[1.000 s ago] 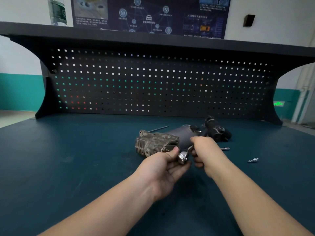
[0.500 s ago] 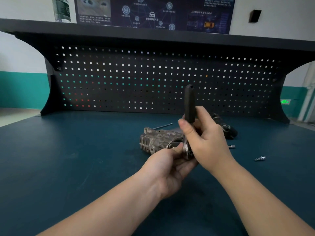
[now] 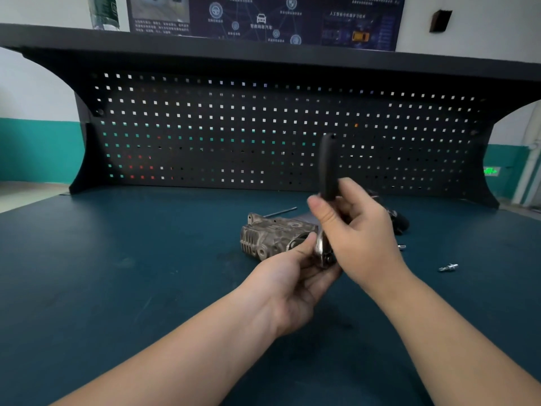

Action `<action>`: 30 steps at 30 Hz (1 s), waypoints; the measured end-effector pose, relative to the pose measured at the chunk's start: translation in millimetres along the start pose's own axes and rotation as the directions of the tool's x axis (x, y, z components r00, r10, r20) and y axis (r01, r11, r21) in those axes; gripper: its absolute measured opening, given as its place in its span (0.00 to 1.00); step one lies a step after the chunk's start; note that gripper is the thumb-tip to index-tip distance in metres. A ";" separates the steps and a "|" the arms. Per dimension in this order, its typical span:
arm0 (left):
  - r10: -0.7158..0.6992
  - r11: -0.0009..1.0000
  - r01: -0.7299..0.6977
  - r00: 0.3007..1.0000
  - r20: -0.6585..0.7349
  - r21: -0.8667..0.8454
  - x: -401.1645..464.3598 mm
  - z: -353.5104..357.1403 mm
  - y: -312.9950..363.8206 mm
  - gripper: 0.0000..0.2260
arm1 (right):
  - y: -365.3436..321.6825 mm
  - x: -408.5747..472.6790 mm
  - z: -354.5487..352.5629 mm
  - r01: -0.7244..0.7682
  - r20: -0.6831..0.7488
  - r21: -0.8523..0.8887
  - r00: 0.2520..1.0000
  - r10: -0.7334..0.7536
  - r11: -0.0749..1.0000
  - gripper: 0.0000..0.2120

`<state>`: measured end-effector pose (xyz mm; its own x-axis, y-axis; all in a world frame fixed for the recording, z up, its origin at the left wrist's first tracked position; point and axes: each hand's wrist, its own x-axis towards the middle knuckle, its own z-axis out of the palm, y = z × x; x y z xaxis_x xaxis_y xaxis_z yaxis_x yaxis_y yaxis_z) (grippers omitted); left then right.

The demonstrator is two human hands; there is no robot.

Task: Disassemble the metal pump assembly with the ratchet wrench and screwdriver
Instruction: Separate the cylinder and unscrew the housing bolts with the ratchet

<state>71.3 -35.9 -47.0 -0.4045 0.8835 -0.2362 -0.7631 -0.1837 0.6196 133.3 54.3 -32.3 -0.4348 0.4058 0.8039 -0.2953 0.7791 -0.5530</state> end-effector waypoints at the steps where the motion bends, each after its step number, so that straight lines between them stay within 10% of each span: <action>1: 0.002 1.000 -0.002 1.000 0.001 0.006 -0.3 -0.5 -0.6 0.10 | -0.9 -1.4 -1.2 0.031 0.055 -0.016 0.998 -0.030 0.999 0.09; 7: 0.021 1.000 -0.020 1.000 -0.015 0.021 2.2 -1.0 -0.2 0.07 | 9.1 0.7 7.7 -0.225 -0.225 -0.172 0.957 0.184 0.959 0.13; 10: 0.013 0.999 -0.013 1.000 -0.011 0.036 4.7 -0.9 -2.0 0.07 | 22.1 8.6 -0.9 -0.749 -0.203 -0.023 0.652 0.731 0.662 0.13; 12: 0.019 0.998 -0.017 1.000 -0.023 0.062 6.0 -1.6 -3.6 0.08 | 25.4 10.4 -6.5 -0.842 -0.073 0.089 0.527 0.847 0.532 0.12; 17: 0.011 1.000 -0.011 1.000 -0.021 0.001 3.5 -1.1 -2.5 0.09 | 6.9 6.6 0.1 -0.291 -0.143 0.009 0.947 0.289 0.957 0.15; 19: 0.019 1.000 -0.019 1.000 -0.012 0.004 1.7 -1.4 -1.6 0.09 | -1.9 1.8 0.9 -0.051 -0.024 -0.010 0.998 0.051 0.999 0.14; 22: 0.026 0.999 -0.025 1.000 -0.007 0.036 0.7 -2.5 -0.9 0.07 | -5.1 -3.8 -0.3 0.042 0.111 -0.014 0.993 -0.040 0.999 0.16; 26: 0.040 0.999 -0.039 0.999 -0.018 0.037 1.7 -1.7 -0.6 0.07 | 4.0 0.5 6.3 -0.181 -0.157 -0.170 0.975 0.154 0.969 0.17; 30: 0.029 0.999 -0.028 0.999 -0.016 0.045 3.7 -0.8 -3.0 0.07 | 19.8 11.7 -3.1 -0.736 -0.121 0.146 0.650 0.750 0.661 0.17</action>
<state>71.7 -32.4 -50.3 -0.4342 0.8709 -0.2303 -0.7283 -0.1889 0.6587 125.0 75.9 -33.2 -0.4013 0.9061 0.1339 0.0009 0.1466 -0.9892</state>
